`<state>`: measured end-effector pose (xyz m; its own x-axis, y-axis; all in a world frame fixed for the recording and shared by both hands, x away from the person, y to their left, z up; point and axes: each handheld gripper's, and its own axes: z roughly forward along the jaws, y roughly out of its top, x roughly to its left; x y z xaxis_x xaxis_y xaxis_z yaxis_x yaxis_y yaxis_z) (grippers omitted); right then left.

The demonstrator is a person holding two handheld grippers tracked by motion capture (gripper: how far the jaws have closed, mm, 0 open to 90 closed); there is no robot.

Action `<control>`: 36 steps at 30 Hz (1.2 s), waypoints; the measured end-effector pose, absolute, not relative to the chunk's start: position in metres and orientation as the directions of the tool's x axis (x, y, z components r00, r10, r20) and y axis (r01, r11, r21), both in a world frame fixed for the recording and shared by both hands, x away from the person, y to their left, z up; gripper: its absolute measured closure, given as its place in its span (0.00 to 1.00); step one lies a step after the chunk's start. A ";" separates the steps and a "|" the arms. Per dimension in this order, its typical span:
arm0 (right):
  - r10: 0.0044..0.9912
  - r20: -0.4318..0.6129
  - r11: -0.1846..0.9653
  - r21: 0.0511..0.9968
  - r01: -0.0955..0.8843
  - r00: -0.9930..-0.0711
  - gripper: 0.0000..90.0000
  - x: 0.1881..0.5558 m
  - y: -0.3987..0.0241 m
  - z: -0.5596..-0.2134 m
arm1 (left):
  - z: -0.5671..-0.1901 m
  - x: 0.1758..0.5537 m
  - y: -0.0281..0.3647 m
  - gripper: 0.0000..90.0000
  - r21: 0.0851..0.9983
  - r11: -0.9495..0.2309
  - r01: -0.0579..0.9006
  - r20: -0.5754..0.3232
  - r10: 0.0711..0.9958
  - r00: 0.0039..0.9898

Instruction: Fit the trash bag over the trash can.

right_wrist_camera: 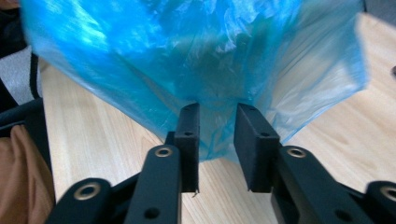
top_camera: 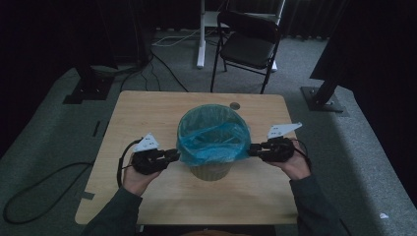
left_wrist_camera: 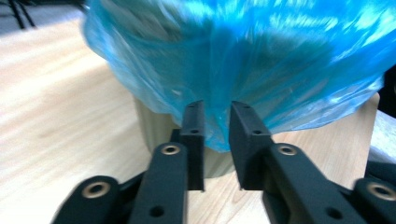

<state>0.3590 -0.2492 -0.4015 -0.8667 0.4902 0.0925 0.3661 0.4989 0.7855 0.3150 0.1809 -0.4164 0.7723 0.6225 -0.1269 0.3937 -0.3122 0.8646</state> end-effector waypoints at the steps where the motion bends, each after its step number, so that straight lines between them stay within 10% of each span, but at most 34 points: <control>1: 0.492 0.088 0.493 0.792 0.360 -0.866 0.76 0.357 -0.253 -0.397 | -0.414 0.314 0.183 0.80 0.869 -0.306 0.389 -0.124 0.626 0.770; 15: 0.489 0.077 0.402 0.864 0.302 -0.869 0.62 0.360 -0.256 -0.360 | -0.382 0.320 0.171 0.60 0.915 -0.257 0.311 -0.121 0.560 0.820; 23: 0.451 0.123 0.368 0.877 0.310 -0.884 0.53 0.371 -0.234 -0.351 | -0.380 0.326 0.159 0.69 0.911 -0.276 0.307 -0.109 0.557 0.823; 29: 0.424 0.116 0.414 0.857 0.306 -0.898 0.97 0.372 -0.229 -0.358 | -0.381 0.320 0.160 0.96 0.911 -0.287 0.297 -0.101 0.541 0.835; 36: 0.382 0.113 0.419 0.863 0.281 -0.917 1.00 0.358 -0.238 -0.360 | -0.384 0.308 0.161 0.99 0.907 -0.310 0.286 -0.094 0.512 0.854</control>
